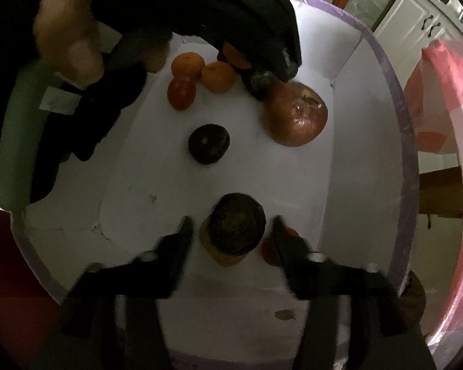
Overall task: Organize fruits
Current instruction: 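Open both tools to drop the orange and mangosteen into the box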
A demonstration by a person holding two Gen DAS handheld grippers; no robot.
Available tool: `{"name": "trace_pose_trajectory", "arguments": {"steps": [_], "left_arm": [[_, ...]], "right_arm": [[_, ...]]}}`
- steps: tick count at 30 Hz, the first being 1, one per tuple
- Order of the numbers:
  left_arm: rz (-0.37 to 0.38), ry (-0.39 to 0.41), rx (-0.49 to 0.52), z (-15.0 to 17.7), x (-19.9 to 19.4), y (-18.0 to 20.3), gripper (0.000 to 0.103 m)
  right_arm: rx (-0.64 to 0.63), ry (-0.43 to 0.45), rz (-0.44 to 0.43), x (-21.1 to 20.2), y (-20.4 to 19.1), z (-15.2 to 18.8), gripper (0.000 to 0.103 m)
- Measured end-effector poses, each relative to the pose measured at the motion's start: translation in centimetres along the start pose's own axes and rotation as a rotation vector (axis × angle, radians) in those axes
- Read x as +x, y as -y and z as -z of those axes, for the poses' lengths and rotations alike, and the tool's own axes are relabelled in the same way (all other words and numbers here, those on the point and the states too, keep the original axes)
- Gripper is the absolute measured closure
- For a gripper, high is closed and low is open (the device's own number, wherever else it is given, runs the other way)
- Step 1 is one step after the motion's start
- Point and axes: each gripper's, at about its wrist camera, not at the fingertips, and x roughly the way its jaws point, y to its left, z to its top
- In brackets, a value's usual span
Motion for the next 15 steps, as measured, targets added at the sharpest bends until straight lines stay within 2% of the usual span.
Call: {"name": "trace_pose_trajectory", "arguments": {"steps": [2, 4, 7, 9, 12, 15], "left_arm": [[-0.01, 0.037, -0.019, -0.1, -0.7, -0.3, 0.023], [-0.023, 0.071, -0.029, -0.3, -1.4, -0.4, 0.022], [-0.062, 0.138, -0.044, -0.6, -2.9, -0.4, 0.016], [-0.102, 0.222, -0.059, -0.9, -4.8, -0.3, 0.012], [-0.137, 0.356, -0.061, -1.4, -7.8, 0.6, 0.006], [-0.114, 0.481, -0.032, -1.9, -11.1, 2.6, 0.002]], "right_arm": [[-0.014, 0.046, -0.008, -1.0, -0.3, 0.1, 0.037], [-0.03, 0.112, -0.032, -2.8, -0.6, 0.3, 0.037], [-0.055, 0.259, -0.069, -6.1, -0.8, 0.5, 0.033], [-0.034, 0.361, -0.088, -8.8, -0.2, 0.7, 0.029], [0.02, 0.454, -0.063, -11.9, 1.2, 0.9, 0.028], [0.108, 0.578, -0.027, -16.8, 3.4, 2.1, 0.025]]}}
